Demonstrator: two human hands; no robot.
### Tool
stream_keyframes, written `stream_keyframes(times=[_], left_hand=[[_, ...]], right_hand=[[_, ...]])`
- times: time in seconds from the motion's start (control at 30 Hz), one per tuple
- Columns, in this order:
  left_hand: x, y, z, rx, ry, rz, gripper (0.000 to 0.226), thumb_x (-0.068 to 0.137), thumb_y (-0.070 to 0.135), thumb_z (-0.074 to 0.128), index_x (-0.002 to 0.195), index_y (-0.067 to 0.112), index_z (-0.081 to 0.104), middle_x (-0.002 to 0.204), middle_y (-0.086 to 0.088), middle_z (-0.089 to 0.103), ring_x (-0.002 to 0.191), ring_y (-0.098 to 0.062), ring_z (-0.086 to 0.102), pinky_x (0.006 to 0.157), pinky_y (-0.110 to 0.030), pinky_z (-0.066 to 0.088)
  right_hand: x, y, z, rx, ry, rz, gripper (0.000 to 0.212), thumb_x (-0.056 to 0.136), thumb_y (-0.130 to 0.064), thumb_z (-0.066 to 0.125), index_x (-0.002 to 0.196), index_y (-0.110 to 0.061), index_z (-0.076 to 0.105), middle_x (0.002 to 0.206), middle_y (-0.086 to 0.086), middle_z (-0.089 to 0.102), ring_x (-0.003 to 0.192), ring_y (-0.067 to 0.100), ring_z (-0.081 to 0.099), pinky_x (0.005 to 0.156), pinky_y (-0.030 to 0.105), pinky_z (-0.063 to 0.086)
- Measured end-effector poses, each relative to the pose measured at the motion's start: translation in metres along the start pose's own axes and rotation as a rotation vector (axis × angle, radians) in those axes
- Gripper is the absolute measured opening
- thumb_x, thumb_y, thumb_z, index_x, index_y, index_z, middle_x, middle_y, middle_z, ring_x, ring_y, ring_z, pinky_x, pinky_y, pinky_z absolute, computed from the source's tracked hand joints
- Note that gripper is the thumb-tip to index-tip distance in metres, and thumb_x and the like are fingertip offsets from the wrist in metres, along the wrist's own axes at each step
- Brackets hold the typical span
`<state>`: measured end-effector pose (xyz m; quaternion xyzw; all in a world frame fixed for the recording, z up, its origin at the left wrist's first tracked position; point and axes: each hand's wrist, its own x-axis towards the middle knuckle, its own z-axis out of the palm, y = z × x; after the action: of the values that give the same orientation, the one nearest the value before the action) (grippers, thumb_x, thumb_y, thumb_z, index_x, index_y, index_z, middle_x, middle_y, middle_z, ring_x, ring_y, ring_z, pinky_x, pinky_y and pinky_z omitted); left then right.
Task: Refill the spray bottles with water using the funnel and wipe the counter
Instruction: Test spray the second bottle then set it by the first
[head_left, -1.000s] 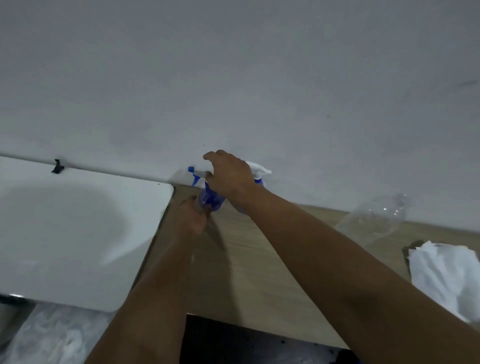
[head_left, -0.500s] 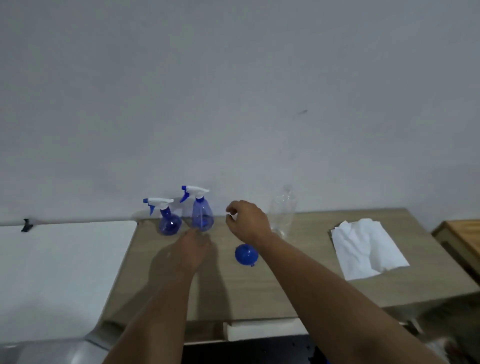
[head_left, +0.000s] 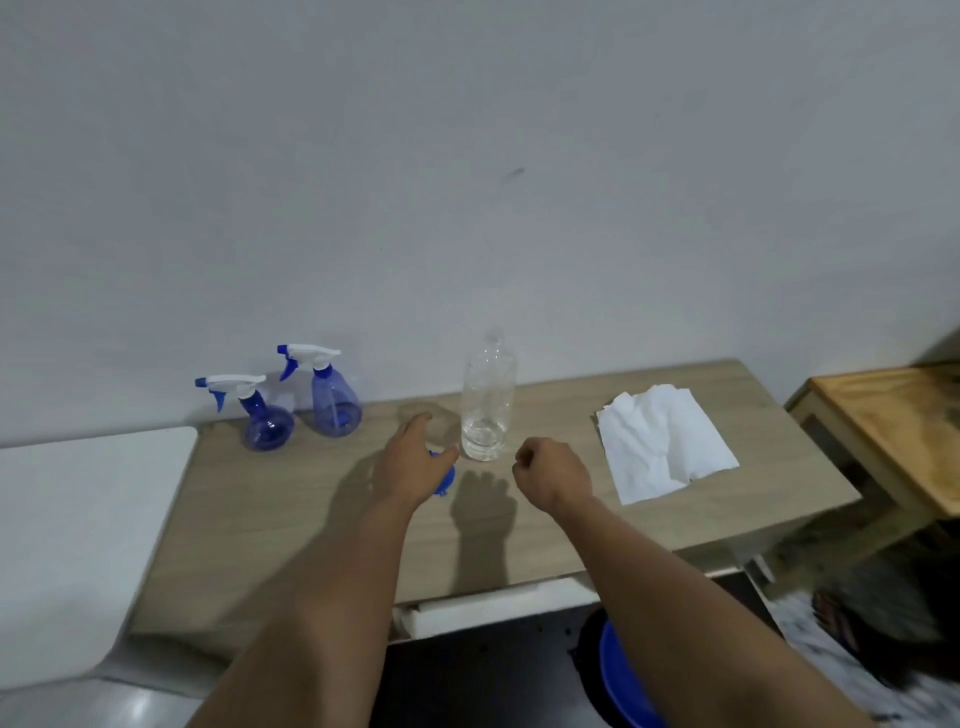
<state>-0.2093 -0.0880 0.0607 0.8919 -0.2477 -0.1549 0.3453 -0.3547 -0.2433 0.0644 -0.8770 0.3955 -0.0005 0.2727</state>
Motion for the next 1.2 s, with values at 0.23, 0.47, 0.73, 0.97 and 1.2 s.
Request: stream_keyframes(times=[0.23, 0.47, 0.73, 0.97, 1.2], left_hand=[[0.027, 0.023, 0.026, -0.086, 0.01, 0.008, 0.097, 0.066, 0.064, 0.075, 0.149, 0.037, 0.033, 0.154, 0.009, 0.04, 0.128, -0.016, 0.053, 0.089, -0.026, 0.046], [0.065, 0.041, 0.045, -0.262, 0.038, 0.027, 0.118, 0.05, 0.075, 0.081, 0.148, 0.048, 0.024, 0.152, 0.018, 0.041, 0.136, -0.011, 0.045, 0.108, -0.04, 0.045], [0.072, 0.039, 0.055, -0.311, 0.021, 0.059, 0.098, 0.061, 0.068, 0.08, 0.144, 0.043, 0.034, 0.138, 0.016, 0.057, 0.128, -0.013, 0.054, 0.102, -0.044, 0.05], [0.059, 0.043, 0.055, -0.264, -0.011, 0.04, 0.085, 0.056, 0.071, 0.078, 0.128, 0.045, 0.04, 0.124, 0.017, 0.062, 0.113, -0.014, 0.063, 0.092, -0.045, 0.055], [0.042, 0.05, 0.055, -0.247, -0.034, 0.029, 0.083, 0.056, 0.067, 0.082, 0.125, 0.041, 0.043, 0.119, 0.015, 0.066, 0.106, -0.015, 0.066, 0.089, -0.04, 0.055]], right_hand=[[0.031, 0.032, 0.02, -0.107, -0.144, 0.084, 0.046, 0.092, -0.016, 0.06, 0.138, -0.018, 0.062, 0.138, 0.007, 0.063, 0.127, 0.029, 0.061, 0.101, 0.036, 0.052], [0.065, 0.05, 0.052, -0.226, -0.213, 0.071, 0.049, 0.1, -0.017, 0.052, 0.148, -0.023, 0.047, 0.139, 0.013, 0.044, 0.127, 0.037, 0.053, 0.101, 0.045, 0.05], [0.074, 0.056, 0.07, -0.306, -0.193, 0.005, 0.033, 0.104, -0.009, 0.044, 0.134, -0.011, 0.057, 0.131, 0.014, 0.05, 0.12, 0.036, 0.055, 0.096, 0.046, 0.053], [0.091, 0.042, 0.002, 0.394, 0.083, 0.218, 0.037, 0.083, -0.02, 0.077, 0.119, -0.009, 0.078, 0.12, 0.011, 0.077, 0.112, 0.026, 0.071, 0.1, 0.033, 0.054], [0.095, -0.034, -0.111, 1.063, 0.251, -0.222, 0.018, 0.079, -0.004, 0.085, 0.097, -0.008, 0.08, 0.091, 0.002, 0.08, 0.08, 0.015, 0.071, 0.085, 0.031, 0.059]])
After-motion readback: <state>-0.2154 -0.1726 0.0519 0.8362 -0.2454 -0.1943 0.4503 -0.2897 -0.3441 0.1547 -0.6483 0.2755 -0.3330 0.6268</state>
